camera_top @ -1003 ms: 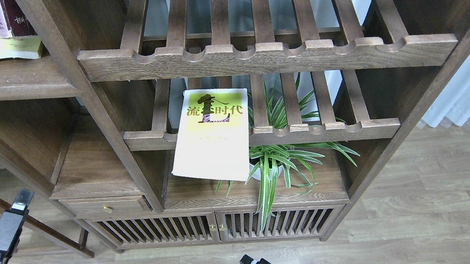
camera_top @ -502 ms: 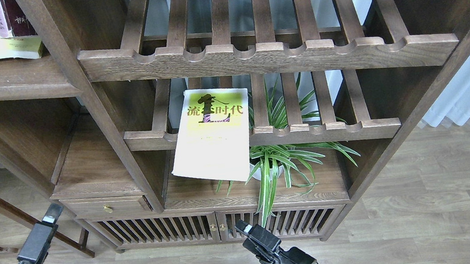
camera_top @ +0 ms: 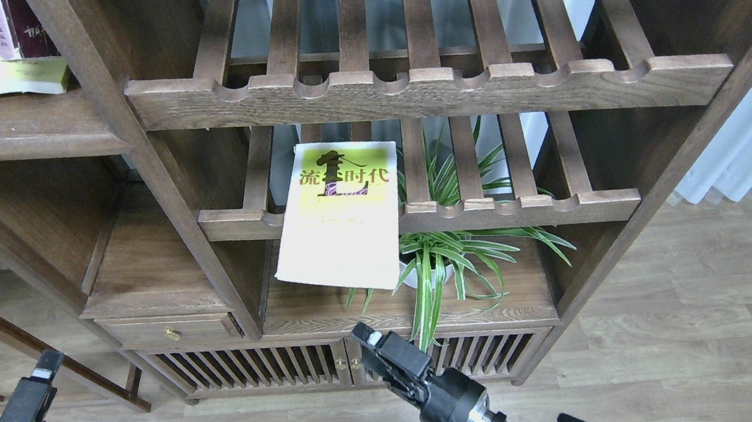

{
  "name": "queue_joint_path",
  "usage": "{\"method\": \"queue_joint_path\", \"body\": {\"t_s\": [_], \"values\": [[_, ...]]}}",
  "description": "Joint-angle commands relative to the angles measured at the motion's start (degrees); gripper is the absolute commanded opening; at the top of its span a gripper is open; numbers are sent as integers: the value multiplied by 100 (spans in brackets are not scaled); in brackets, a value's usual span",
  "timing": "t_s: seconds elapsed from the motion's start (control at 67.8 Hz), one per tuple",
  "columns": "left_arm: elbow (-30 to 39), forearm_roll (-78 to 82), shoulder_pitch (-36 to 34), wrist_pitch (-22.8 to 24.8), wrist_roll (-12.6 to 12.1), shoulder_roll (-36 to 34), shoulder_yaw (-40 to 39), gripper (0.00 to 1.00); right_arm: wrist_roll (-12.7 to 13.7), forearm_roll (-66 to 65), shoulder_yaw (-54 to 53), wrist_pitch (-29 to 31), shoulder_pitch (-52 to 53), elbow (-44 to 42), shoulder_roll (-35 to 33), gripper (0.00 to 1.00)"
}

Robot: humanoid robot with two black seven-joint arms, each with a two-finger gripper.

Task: Organize books on shelf
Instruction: 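Reach the right gripper up to the yellow tree-cover book on the middle shelf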

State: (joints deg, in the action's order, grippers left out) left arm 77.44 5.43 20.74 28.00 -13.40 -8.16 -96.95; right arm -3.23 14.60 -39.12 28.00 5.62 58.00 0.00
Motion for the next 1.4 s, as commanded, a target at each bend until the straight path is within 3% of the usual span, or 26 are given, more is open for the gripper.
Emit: {"method": "queue_joint_path", "body": {"t_s": [0.0,0.177,0.443,0.605,0.959,1.033,1.092,1.151,1.387], "values": [[-54,-33,9,0,-22,-1,0,100,-73,-18,1,0,97,1,0,99],[-124,-69,1,0,-4,-1,0,100,-126,-10,-34,0,212,-8,0,99],[-168,-69,-17,0,-4,-1,0,100,-486,78,-43,0,458,-26,0,98],[-168,-69,-26,0,5,-10,-26,100,-521,175,-25,0,493,-43,0,95],[-177,-218,-17,0,22,-10,-44,100,-504,333,-8,0,502,-228,0,60],[-185,-218,-17,0,13,-28,-70,100,-504,395,-8,0,519,-245,0,46],[-220,-218,-17,0,13,-36,-105,100,-495,578,-17,0,528,-245,0,24],[-264,-218,-26,0,13,-45,-114,100,-477,781,-17,0,546,-245,0,15],[-273,-218,-26,0,22,-45,-149,100,-442,852,1,0,616,-245,0,13]]}}
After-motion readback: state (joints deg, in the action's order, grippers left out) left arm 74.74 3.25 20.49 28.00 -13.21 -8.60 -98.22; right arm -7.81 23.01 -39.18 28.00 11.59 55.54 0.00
